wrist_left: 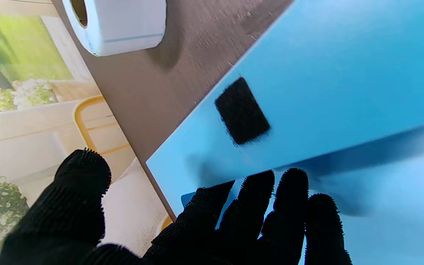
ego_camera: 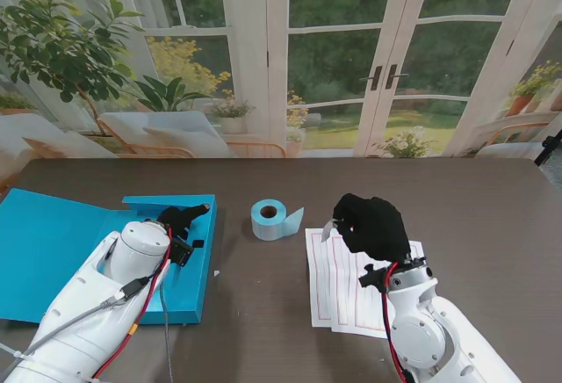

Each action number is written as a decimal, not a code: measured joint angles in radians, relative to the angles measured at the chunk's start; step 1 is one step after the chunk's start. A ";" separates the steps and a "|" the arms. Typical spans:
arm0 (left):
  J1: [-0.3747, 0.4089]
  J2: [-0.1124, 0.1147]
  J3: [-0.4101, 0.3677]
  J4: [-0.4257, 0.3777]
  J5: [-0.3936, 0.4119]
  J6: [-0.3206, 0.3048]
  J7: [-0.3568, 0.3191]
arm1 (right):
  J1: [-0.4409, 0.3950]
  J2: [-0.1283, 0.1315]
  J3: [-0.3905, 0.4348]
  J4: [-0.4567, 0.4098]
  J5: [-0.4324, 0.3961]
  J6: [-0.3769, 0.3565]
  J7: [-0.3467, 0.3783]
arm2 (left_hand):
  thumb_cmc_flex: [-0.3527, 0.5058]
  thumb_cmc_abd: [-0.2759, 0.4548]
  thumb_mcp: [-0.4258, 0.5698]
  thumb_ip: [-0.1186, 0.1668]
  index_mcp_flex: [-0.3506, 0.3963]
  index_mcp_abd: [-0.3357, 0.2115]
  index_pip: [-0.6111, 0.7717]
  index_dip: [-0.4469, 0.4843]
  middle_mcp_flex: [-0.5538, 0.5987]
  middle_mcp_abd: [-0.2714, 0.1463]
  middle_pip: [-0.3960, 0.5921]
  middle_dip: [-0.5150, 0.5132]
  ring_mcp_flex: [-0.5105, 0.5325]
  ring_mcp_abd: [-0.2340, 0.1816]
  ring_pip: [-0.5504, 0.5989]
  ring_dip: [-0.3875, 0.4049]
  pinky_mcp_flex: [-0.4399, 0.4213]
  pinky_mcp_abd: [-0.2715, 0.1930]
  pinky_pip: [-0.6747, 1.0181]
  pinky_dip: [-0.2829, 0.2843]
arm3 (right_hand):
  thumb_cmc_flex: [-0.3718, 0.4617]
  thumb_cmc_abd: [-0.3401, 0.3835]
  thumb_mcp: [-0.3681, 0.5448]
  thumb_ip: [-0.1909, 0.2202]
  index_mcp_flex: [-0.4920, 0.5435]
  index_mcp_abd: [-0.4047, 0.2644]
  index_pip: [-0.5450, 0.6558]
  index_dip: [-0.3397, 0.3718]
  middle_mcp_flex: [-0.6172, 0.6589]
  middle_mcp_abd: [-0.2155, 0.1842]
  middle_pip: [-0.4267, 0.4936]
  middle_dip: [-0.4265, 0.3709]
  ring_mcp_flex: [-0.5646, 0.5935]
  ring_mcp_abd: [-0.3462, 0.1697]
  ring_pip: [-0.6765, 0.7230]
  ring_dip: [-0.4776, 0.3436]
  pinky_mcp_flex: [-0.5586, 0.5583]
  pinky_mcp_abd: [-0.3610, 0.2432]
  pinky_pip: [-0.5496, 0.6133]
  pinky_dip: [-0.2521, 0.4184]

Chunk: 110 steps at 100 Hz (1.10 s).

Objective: Peel a label from the label roll, stick it on the side of the file box and file the documents

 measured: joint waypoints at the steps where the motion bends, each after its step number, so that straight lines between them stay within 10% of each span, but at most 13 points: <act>1: -0.001 -0.001 0.000 0.001 -0.004 0.000 0.001 | 0.000 0.000 0.000 0.000 0.000 0.000 0.000 | 0.000 0.000 0.000 0.000 0.000 0.001 0.000 0.000 0.000 0.000 0.000 0.000 0.000 0.000 0.000 0.000 0.000 0.000 0.000 0.001 | 0.000 0.000 0.000 0.000 0.000 0.000 0.000 0.000 0.000 0.000 0.000 0.000 0.000 0.000 0.000 0.000 0.000 0.000 0.000 0.000; 54: -0.044 -0.074 -0.011 0.086 -0.153 -0.001 0.162 | -0.008 0.001 0.010 -0.003 0.003 -0.003 0.010 | 0.075 -0.002 0.105 0.005 0.025 0.016 0.025 0.024 0.029 -0.001 0.029 0.092 -0.012 -0.003 0.111 0.085 -0.007 -0.011 0.038 0.105 | 0.000 0.000 0.000 0.000 0.000 0.000 0.000 0.000 0.000 0.000 0.000 0.000 0.000 0.000 0.000 0.000 0.000 0.000 0.000 0.000; 89: -0.060 -0.123 -0.034 0.114 -0.221 0.057 0.247 | -0.008 0.001 0.010 -0.003 0.008 -0.004 0.012 | 0.143 -0.060 0.252 0.005 0.104 -0.016 0.302 0.158 0.124 -0.058 0.258 0.356 0.095 -0.010 0.326 0.167 0.044 0.021 0.259 0.131 | 0.000 0.000 0.000 0.000 0.000 0.000 0.000 0.000 0.000 0.001 0.000 0.000 0.000 0.000 0.000 0.000 0.000 0.000 0.000 0.000; 102: -0.064 -0.125 -0.032 0.117 -0.218 0.064 0.229 | -0.008 0.001 0.010 -0.003 0.009 -0.005 0.012 | 0.231 -0.075 0.268 0.004 0.105 -0.042 0.462 0.197 0.186 -0.086 0.374 0.400 0.188 -0.012 0.387 0.173 0.124 0.054 0.320 0.122 | 0.000 0.000 0.000 0.000 0.000 0.000 0.000 0.000 0.000 0.001 0.000 0.000 0.000 0.000 0.000 0.000 0.000 0.000 0.000 0.000; 110: -0.071 -0.135 -0.034 0.128 -0.249 0.064 0.268 | -0.008 0.001 0.010 -0.003 0.010 -0.005 0.012 | 0.441 -0.083 0.170 -0.016 0.096 -0.061 0.576 0.167 0.217 -0.105 0.414 0.441 0.218 -0.015 0.419 0.179 0.152 0.061 0.340 0.121 | 0.000 0.000 0.000 0.000 0.000 0.000 0.000 0.000 0.000 0.001 0.000 0.000 0.000 0.000 0.000 0.000 0.000 0.000 0.000 0.000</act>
